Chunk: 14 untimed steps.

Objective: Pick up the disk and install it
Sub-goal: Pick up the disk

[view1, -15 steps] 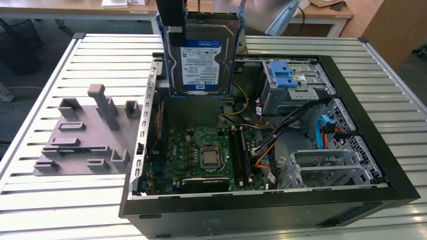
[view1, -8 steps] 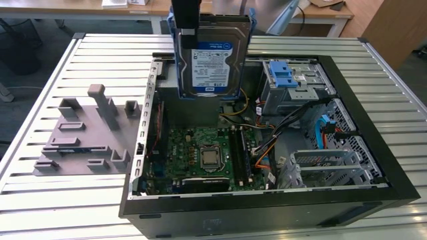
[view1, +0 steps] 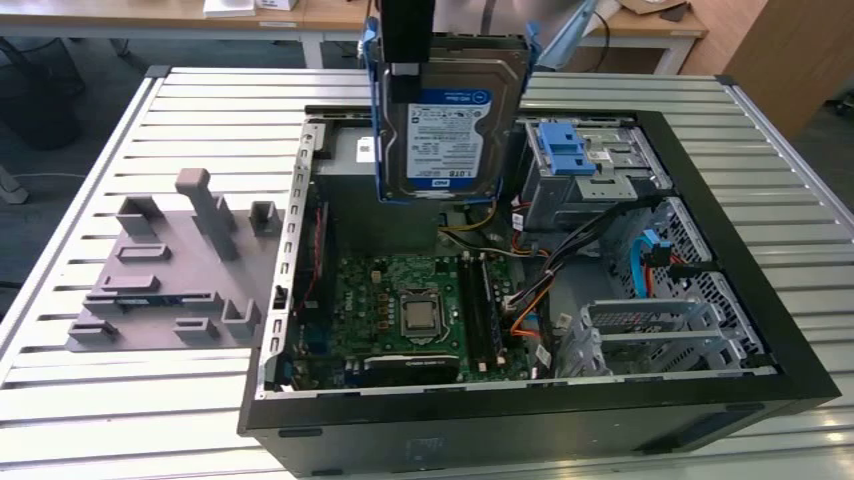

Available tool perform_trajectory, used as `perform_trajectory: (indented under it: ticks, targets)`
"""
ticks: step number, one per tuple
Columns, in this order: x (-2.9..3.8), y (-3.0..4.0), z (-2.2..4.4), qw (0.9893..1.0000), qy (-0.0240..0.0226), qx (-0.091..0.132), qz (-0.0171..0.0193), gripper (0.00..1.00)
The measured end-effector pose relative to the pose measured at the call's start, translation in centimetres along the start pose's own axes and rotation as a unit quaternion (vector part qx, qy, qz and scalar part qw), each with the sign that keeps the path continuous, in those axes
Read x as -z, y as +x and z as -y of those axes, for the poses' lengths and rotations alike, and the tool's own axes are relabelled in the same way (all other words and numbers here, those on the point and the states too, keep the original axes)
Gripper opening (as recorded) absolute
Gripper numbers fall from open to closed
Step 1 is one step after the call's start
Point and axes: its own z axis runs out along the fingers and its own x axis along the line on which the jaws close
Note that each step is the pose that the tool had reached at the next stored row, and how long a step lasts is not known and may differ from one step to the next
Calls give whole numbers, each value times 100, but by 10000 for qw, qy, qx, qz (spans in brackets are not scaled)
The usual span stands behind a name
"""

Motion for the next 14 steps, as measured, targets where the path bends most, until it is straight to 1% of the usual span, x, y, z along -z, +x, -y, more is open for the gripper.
perform_trajectory:
  ticks: [9, 14]
  targets:
    - [-2, 47, 186, 10000, 0, 0, 0, 36]
    - [-3, 73, 265, 10000, 0, 0, 0, 36]
